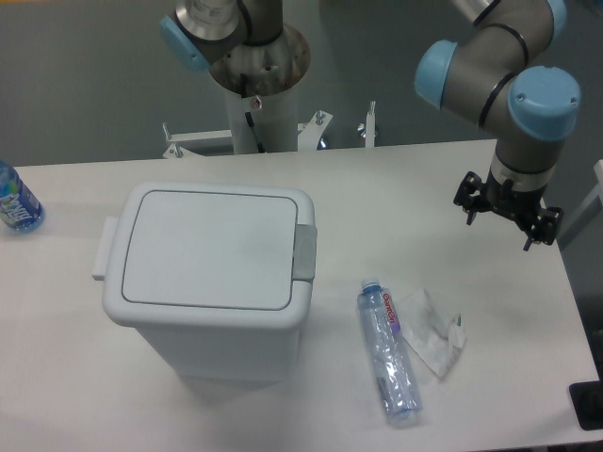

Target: Open the trash can

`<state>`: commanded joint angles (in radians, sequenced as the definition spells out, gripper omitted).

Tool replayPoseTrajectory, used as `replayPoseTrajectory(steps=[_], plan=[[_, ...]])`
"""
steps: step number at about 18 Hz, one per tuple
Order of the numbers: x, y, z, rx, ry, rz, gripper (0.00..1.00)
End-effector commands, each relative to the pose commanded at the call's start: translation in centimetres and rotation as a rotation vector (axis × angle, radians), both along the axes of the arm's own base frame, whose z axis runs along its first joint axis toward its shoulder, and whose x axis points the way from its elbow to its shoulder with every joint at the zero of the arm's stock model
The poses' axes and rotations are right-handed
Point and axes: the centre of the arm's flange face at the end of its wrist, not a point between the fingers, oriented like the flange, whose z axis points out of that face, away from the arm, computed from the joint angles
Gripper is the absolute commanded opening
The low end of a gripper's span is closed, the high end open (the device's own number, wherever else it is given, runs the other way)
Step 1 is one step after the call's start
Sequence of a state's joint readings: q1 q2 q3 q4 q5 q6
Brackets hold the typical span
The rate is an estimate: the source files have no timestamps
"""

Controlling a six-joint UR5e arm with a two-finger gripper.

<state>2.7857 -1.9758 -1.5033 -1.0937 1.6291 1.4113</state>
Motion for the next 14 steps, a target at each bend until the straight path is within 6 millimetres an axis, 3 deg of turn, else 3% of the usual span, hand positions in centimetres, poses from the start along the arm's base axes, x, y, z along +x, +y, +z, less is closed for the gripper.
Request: replayPoseTrajectory(steps=[11,14], plan=[[0.62,0.55,0.31,0.051,-0.016,-0.009,1.0],[0.78,0.74,0.81,0.113,-0.03,0.06,1.0]])
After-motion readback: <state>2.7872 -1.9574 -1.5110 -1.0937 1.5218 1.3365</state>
